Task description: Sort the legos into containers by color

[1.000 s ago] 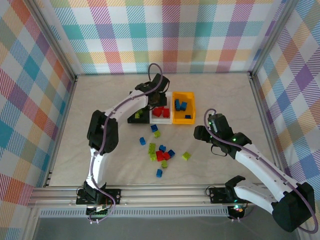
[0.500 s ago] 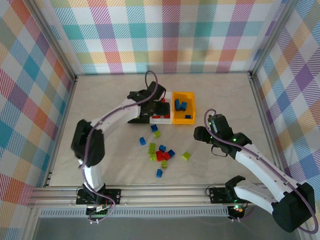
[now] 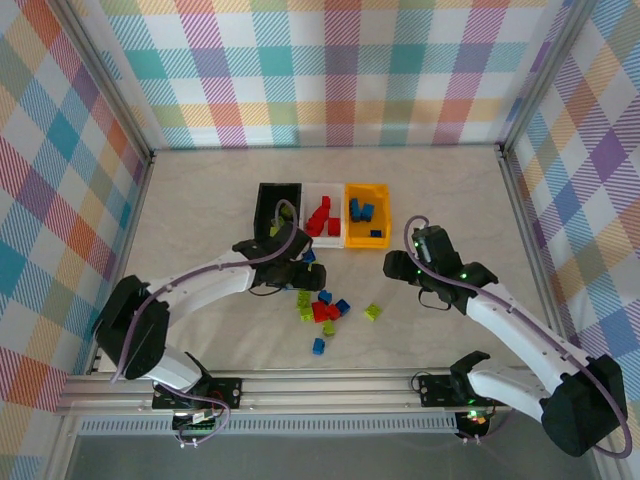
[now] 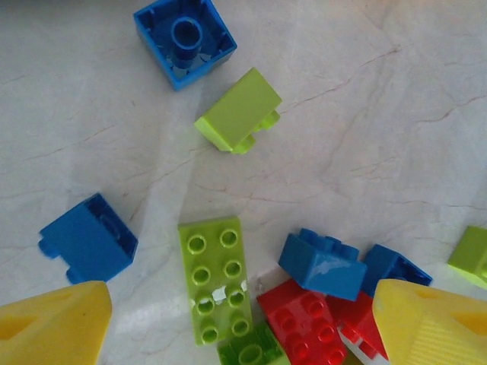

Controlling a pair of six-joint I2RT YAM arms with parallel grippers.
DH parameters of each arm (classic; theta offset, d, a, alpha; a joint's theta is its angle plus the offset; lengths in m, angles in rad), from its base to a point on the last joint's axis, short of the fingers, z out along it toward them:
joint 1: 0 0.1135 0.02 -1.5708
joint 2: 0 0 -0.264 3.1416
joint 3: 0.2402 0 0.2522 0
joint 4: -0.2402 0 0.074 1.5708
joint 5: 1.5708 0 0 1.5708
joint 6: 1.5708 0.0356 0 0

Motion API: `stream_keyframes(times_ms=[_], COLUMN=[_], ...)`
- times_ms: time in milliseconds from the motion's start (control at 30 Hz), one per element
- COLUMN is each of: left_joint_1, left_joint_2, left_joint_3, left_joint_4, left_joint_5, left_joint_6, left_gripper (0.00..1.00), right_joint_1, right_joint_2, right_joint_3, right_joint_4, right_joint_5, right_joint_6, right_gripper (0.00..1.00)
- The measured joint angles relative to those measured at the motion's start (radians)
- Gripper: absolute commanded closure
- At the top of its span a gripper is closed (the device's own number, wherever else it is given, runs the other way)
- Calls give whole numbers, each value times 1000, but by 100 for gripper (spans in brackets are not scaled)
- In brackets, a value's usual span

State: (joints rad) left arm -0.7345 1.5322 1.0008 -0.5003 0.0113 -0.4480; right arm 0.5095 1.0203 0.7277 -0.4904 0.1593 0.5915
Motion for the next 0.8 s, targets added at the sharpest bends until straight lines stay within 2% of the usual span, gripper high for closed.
stream_keyframes(times_ms=[267,467,633,800], left_joint_1=[6,14,31,33], left_joint_2=[249,320,350,370], left_joint_3=[142,202,214,214], left_joint_4=[33,36,37,37], left_joint_5=[-5,-56,-90,-109], left_joint_6=[42,42,46,52], left_gripper=[15,21,32,49], right_joint_1=[0,0,0,0], right_joint_2=[-22,-36,-36,-36], right_joint_3=[0,0,0,0], right_joint_4=[-5,-9,-12,-12], right_joint_5=[5,5,5,5], right_joint_6=[0,0,0,0], right_gripper=[27,27,27,27])
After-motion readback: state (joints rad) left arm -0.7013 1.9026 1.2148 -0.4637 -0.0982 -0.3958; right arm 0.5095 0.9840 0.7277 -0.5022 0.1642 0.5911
